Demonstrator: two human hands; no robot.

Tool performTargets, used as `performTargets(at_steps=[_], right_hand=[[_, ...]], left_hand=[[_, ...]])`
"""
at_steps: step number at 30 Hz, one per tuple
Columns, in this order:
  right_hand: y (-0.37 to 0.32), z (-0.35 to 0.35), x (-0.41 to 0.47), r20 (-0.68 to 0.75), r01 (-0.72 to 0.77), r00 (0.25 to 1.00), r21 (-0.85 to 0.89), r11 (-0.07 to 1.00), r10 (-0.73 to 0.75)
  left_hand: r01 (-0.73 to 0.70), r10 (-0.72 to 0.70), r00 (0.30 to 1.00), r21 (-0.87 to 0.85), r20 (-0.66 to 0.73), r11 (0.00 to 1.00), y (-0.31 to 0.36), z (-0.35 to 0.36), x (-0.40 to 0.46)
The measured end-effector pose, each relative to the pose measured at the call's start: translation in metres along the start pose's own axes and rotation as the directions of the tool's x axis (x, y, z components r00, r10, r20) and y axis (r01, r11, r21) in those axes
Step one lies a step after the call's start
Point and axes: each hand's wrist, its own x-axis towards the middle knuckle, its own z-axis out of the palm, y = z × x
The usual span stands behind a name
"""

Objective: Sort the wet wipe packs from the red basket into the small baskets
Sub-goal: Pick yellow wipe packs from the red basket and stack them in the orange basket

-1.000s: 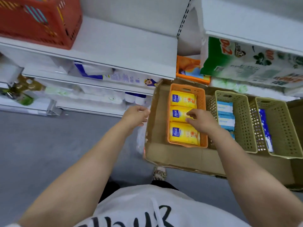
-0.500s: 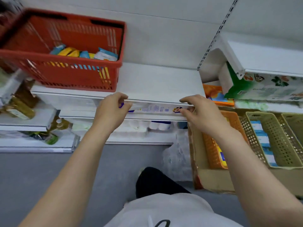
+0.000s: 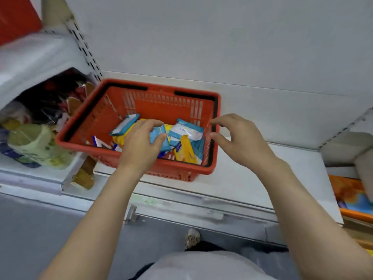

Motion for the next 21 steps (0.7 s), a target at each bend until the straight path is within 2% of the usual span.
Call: performTargets(at_steps=[3,5,7,11,16,18,21], right_hand=[[-0.006,0.02,0.052,0.105,0.036,0.994,-0.042,0.998,-0.032],[-0.011,0.04,0.081,0.22,0.057,0.975,-0.058,0.997,-0.043],[-0.017,0.062,0.106,0.365,0.082,0.93,-0.108,0.991,-0.037],[-0.024,0.093,0.137,0.612,0.089,0.787,-0.23,0.969,0.073],[-0.029,0.128,0.154,0.687,-0.033,0.647,-0.408,0.912,0.331],[-0.029,0.146,0.152,0.677,-0.033,0.63,-0.467,0.884,0.381],[-0.027,0.163,0.146,0.631,-0.11,0.66,-0.456,0.883,0.408]], left_hand=[[0.167,-0.17,0.983,0.049,0.073,0.985,-0.034,-0.001,0.026],[0.296,-0.311,0.933,0.108,0.179,0.949,-0.056,0.0,0.039],[0.343,-0.383,0.883,0.183,0.272,0.921,-0.073,0.001,0.055],[0.26,-0.317,0.852,0.19,0.417,0.947,-0.089,0.007,0.092],[0.187,-0.231,0.793,0.135,0.564,0.973,-0.1,0.016,0.127],[0.144,-0.201,0.761,0.142,0.616,0.979,-0.104,0.017,0.135],[0.105,-0.155,0.691,0.114,0.706,0.988,-0.108,0.015,0.143]])
